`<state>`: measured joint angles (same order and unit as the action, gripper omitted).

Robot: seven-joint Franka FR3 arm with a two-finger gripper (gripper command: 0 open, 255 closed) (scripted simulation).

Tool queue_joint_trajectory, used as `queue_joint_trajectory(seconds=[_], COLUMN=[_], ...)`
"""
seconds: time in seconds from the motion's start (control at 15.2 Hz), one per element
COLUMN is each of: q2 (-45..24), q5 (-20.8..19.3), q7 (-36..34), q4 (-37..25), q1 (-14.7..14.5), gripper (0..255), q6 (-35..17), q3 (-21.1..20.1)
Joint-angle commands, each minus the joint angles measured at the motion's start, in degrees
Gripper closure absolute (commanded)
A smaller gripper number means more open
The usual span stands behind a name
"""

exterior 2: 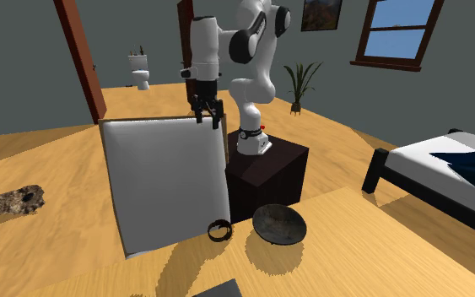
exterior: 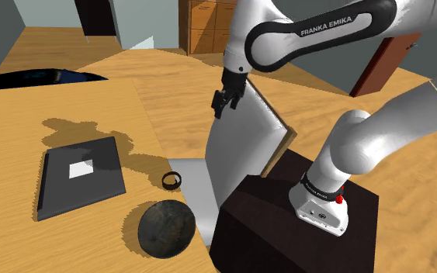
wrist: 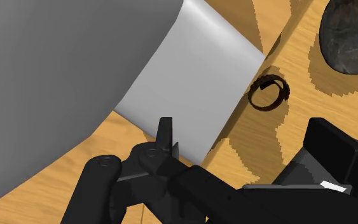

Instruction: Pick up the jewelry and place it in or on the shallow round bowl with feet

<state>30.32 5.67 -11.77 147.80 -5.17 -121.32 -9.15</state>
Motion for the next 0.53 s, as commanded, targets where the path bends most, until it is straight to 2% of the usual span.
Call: queue_joint_trajectory(seconds=[0.0,0.46], q2=[-3.9,-18.6], q5=[0.2,-1.1], q7=[-1.3,-7.6], q4=[-0.1,-2.3], q1=[-0.3,-1.0], gripper=[0,0], q6=[-3.8,-15.9], q3=[-1.3,-6.4])
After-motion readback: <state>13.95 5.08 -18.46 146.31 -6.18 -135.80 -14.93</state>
